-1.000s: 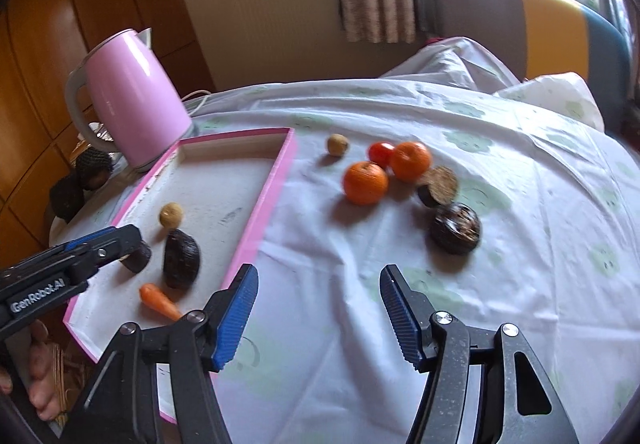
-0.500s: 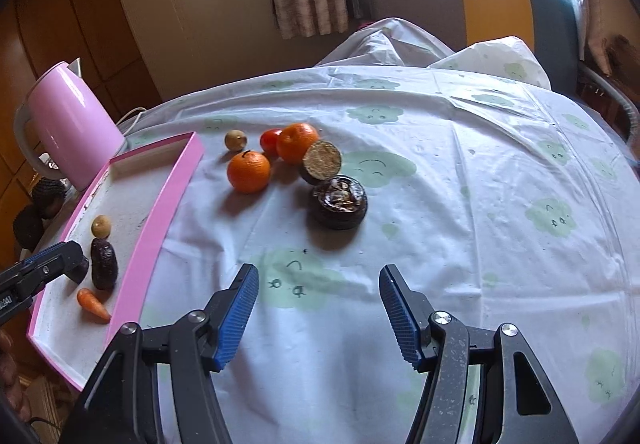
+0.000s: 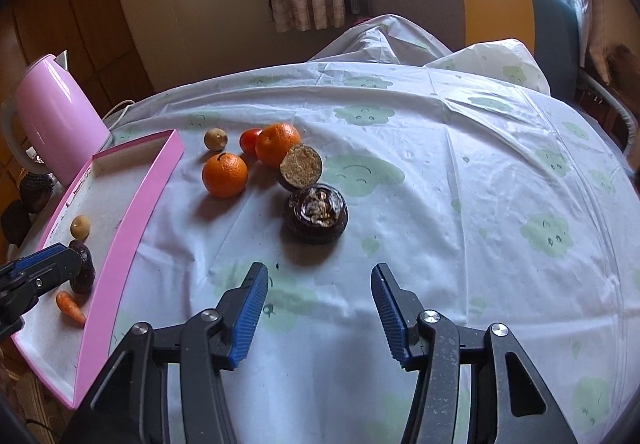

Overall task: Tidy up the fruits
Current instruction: 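Reach the right gripper to the second dark dried fruit and grasp it, then grasp the mandarin orange with the left gripper while the right holds the dark fruit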

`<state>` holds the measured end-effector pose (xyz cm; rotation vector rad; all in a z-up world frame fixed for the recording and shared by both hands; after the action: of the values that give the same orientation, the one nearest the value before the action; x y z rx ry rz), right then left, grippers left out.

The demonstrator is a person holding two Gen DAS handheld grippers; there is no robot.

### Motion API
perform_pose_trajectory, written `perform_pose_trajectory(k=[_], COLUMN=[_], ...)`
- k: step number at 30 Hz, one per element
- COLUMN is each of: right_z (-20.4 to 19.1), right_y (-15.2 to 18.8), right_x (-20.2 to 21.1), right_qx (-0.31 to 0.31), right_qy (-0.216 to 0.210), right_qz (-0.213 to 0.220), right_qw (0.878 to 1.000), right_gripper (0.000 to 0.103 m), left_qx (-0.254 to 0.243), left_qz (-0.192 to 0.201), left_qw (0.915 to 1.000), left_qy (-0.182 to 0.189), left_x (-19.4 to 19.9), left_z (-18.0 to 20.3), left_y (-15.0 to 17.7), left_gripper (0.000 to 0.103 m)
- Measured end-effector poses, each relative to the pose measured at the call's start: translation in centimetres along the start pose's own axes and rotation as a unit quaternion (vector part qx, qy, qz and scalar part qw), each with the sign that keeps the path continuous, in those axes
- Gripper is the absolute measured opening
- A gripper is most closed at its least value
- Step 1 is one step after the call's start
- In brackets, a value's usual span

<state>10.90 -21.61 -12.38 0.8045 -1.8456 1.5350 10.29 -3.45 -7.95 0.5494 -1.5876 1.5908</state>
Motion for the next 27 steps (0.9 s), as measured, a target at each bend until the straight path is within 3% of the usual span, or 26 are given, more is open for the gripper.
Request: perform_pose_trajectory(k=[19, 24, 27], right_z=[-0.3, -0.3, -0.2], right_y=[-2.1, -2.2, -2.2], right_x=[-4.2, -4.2, -4.2], right_qx=[0.02, 0.024, 0.024], right_qy=[0.001, 0.001, 0.0], right_qz=[-0.014, -0.007, -0.005], right_qw=[1.0, 1.0, 1.0], right_gripper=[0.055, 0.044, 0.044], left_qx=[-0.007, -0.011, -0.016], left_qz=[-0.013, -0.017, -0.019], left_qw=[0.9998, 0.9998, 0.9997], left_qy=[0.01, 0.01, 0.009], left_x=[-2.4, -3.1, -3.4], left_z=[2.0, 2.5, 2.8], left_y=[-2.3, -2.6, -2.7], left_gripper=[0.034, 0.035, 0.035])
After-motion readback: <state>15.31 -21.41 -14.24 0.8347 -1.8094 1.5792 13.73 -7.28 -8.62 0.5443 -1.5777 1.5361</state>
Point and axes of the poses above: each gripper's, at about its wrist camera, not at the fingertips, and x roughly against the way its jaws point, z to its right, y to its underside, the point moved 7 cm from there along -x, roughly the way its jaws point, and after that the axes turned 3 degrees about -x, right-handed, at the moved point
